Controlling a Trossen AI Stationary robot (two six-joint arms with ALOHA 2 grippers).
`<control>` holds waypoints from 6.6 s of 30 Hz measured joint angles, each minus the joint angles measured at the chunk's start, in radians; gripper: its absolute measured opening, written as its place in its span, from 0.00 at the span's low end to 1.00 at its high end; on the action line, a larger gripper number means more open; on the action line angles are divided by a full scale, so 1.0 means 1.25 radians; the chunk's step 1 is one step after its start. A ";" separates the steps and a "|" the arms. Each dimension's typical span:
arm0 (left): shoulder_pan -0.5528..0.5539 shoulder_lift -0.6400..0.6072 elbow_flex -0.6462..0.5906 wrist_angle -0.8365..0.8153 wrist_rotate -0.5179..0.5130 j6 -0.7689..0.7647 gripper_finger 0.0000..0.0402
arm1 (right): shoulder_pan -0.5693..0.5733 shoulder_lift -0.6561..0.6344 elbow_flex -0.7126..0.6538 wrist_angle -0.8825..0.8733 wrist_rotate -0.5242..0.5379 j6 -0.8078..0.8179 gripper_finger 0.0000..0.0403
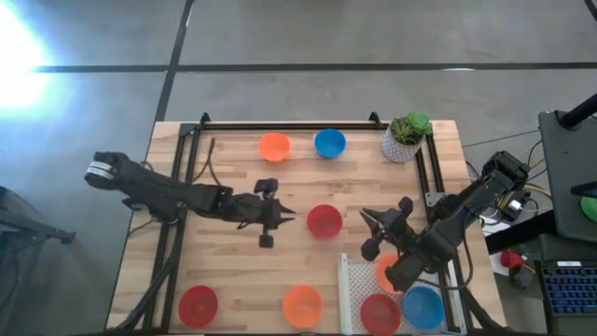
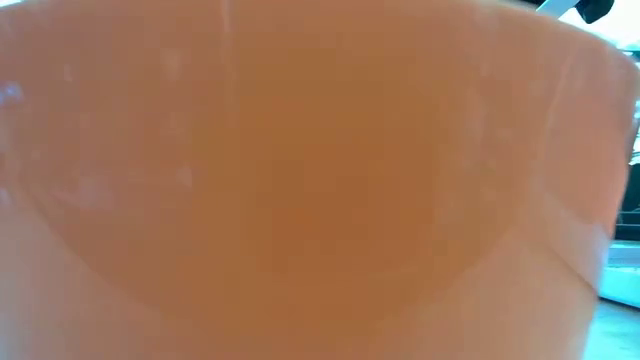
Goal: Pick & Place Mini bowls
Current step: Stack the top red bowl on top of the red bowl on the shelf
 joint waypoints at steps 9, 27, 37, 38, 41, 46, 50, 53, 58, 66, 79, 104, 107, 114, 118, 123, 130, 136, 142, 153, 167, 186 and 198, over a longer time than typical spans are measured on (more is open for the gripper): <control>-0.091 -0.135 -0.124 0.009 -0.159 -0.024 0.16 | -0.096 0.000 0.000 -0.002 -0.158 -0.020 0.12; -0.160 -0.329 -0.292 0.104 -0.246 -0.047 0.16 | -0.271 0.005 0.000 0.089 -0.421 -0.101 0.34; -0.161 -0.338 -0.298 0.101 -0.239 -0.041 0.16 | -0.388 0.005 -0.008 0.148 -0.576 -0.159 0.35; -0.161 -0.338 -0.298 0.101 -0.238 -0.041 0.16 | -0.394 0.005 -0.015 0.161 -0.584 -0.159 0.35; -0.161 -0.338 -0.298 0.101 -0.237 -0.040 0.16 | -0.411 0.005 -0.036 0.199 -0.600 -0.160 0.35; -0.161 -0.338 -0.298 0.102 -0.237 -0.039 0.16 | -0.442 0.005 -0.081 0.263 -0.630 -0.161 0.36; -0.161 -0.338 -0.298 0.102 -0.236 -0.039 0.16 | -0.470 0.005 -0.125 0.345 -0.705 -0.218 0.36; -0.161 -0.338 -0.298 0.103 -0.236 -0.039 0.16 | -0.478 0.005 -0.154 0.387 -0.718 -0.234 0.35; -0.161 -0.338 -0.298 0.103 -0.235 -0.026 0.16 | -0.479 0.012 -0.179 0.404 -0.717 -0.237 0.34; -0.161 -0.338 -0.298 0.106 -0.235 -0.008 0.16 | -0.482 0.108 -0.193 0.497 -0.759 -0.286 0.35; -0.161 -0.338 -0.300 0.105 -0.235 -0.008 0.16 | -0.482 0.260 -0.096 0.493 -0.785 -0.375 0.30; -0.161 -0.338 -0.302 0.105 -0.236 0.009 0.16 | -0.482 0.256 -0.061 0.442 -0.735 -0.382 0.02; -0.161 -0.338 -0.302 0.105 -0.236 0.009 0.16 | -0.482 0.256 -0.062 0.441 -0.735 -0.359 0.03; -0.161 -0.338 -0.302 0.105 -0.236 0.009 0.16 | -0.482 0.256 -0.063 0.439 -0.735 -0.377 0.16; -0.161 -0.338 -0.302 0.105 -0.236 0.009 0.16 | -0.482 0.256 -0.063 0.441 -0.735 -0.379 0.22; -0.161 -0.338 -0.302 0.105 -0.236 0.009 0.16 | -0.482 0.256 -0.066 0.442 -0.738 -0.377 0.23; -0.161 -0.338 -0.302 0.106 -0.236 0.009 0.16 | -0.482 0.298 -0.071 0.483 -0.772 -0.384 0.19; -0.161 -0.338 -0.302 0.110 -0.236 0.010 0.16 | -0.482 0.313 -0.057 0.480 -0.761 -0.413 0.08; -0.161 -0.338 -0.302 0.112 -0.236 0.010 0.16 | -0.482 0.313 -0.042 0.480 -0.754 -0.422 0.03; -0.161 -0.338 -0.302 0.113 -0.236 0.010 0.16 | -0.482 0.283 0.019 0.423 -0.666 -0.454 0.02; -0.167 -0.338 -0.302 0.118 -0.210 -0.010 0.16 | -0.429 0.110 0.160 0.194 -0.566 -0.453 0.02; -0.167 -0.338 -0.305 0.117 -0.209 -0.003 0.16 | -0.229 -0.116 0.159 -0.055 -0.726 -0.224 0.02; -0.167 -0.338 -0.305 0.118 -0.209 -0.003 0.16 | -0.030 -0.053 0.158 -0.105 -0.829 -0.046 0.02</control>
